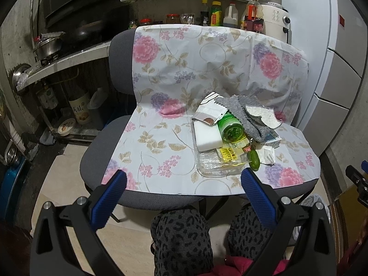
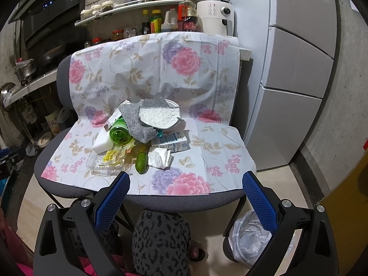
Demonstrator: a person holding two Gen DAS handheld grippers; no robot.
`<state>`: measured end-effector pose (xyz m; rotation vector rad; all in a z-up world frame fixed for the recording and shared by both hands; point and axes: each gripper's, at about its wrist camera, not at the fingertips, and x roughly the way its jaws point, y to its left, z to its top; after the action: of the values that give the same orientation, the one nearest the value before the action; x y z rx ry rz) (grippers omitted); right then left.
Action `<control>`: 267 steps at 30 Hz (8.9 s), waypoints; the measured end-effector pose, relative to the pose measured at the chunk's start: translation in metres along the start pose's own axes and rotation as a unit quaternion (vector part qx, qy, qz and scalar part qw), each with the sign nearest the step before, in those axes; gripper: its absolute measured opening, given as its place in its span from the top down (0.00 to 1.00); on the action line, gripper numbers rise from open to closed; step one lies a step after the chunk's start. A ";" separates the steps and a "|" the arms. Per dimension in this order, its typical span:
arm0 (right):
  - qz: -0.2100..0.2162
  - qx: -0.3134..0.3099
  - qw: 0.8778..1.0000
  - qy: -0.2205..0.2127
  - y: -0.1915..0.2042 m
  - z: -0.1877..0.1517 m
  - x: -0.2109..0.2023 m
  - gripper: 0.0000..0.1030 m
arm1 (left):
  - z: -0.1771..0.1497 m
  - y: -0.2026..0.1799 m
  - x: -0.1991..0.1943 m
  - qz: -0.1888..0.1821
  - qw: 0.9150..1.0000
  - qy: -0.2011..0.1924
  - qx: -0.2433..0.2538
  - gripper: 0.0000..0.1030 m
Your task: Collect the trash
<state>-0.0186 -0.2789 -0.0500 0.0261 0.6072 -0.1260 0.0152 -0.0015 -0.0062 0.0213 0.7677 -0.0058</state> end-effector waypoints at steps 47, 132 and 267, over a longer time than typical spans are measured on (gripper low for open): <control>0.086 0.034 0.993 0.068 0.002 0.072 0.276 0.35 | 0.051 -0.016 0.222 0.016 0.997 0.071 0.005 0.06; 0.057 0.092 0.984 -0.143 -0.079 0.053 0.071 0.94 | 0.128 -0.110 0.071 -0.216 0.965 -0.133 0.074 0.97; 0.084 -0.056 0.995 0.015 0.085 -0.040 0.240 0.15 | -0.021 -0.012 0.189 -0.148 0.989 -0.023 0.016 0.27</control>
<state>0.1644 -0.2183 -0.2206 -0.0297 0.6396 0.0725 0.1365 -0.0130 -0.1532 -0.0627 0.7191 -0.2992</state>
